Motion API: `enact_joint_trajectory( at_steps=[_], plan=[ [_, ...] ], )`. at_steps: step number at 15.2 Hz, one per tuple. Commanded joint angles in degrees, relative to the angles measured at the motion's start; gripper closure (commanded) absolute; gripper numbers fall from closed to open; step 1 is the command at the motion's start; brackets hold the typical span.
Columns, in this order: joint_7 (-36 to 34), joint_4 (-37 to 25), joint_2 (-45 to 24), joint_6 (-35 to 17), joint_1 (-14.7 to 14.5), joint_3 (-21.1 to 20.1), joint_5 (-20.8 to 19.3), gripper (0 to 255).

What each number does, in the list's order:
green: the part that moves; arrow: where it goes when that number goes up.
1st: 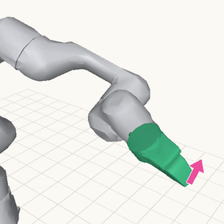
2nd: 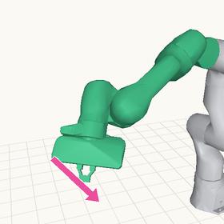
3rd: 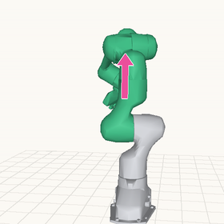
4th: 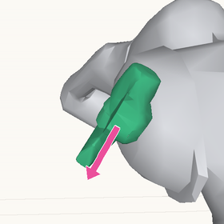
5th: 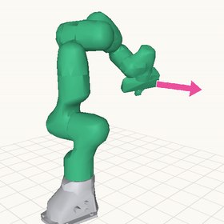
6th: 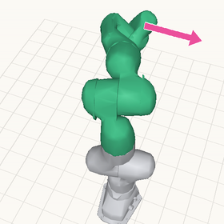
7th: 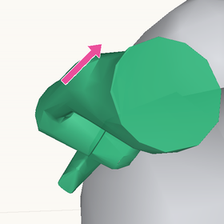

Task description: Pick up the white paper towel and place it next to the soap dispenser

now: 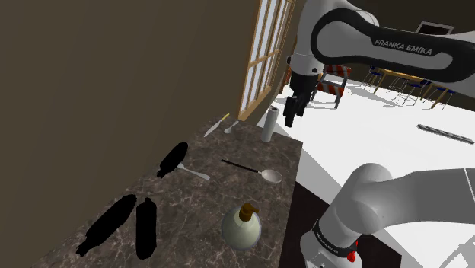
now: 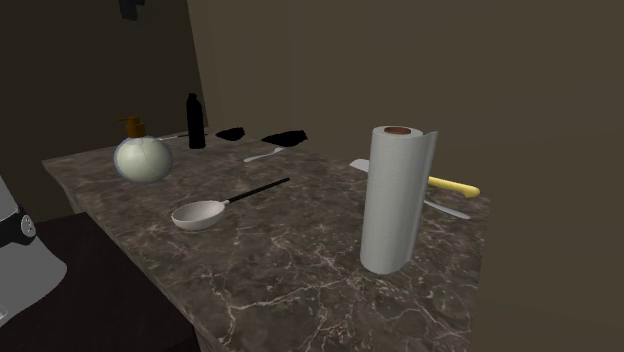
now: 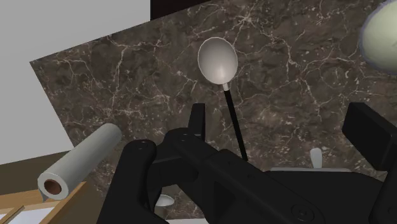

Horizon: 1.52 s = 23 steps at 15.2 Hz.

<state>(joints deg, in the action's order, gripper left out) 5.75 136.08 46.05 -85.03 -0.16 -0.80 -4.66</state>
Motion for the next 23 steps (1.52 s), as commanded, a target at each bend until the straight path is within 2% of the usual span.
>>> enact_joint_trajectory(
  at_steps=[1, 7, 13, 18, 23],
  plan=[
    [0.0, 0.0, 0.0, 0.0, 0.0, 0.0, 0.0, 0],
    [5.8, -2.0, -8.6, -7.5, 2.0, 6.5, -3.1, 0],
    [11.7, -6.7, -18.9, -14.2, 3.2, 12.6, -4.0, 0],
    [17.1, -12.6, -28.7, -18.6, 3.9, 17.2, -2.6, 0],
    [23.1, -20.2, -39.4, -21.5, 4.8, 21.2, 0.9, 0]
  ],
)
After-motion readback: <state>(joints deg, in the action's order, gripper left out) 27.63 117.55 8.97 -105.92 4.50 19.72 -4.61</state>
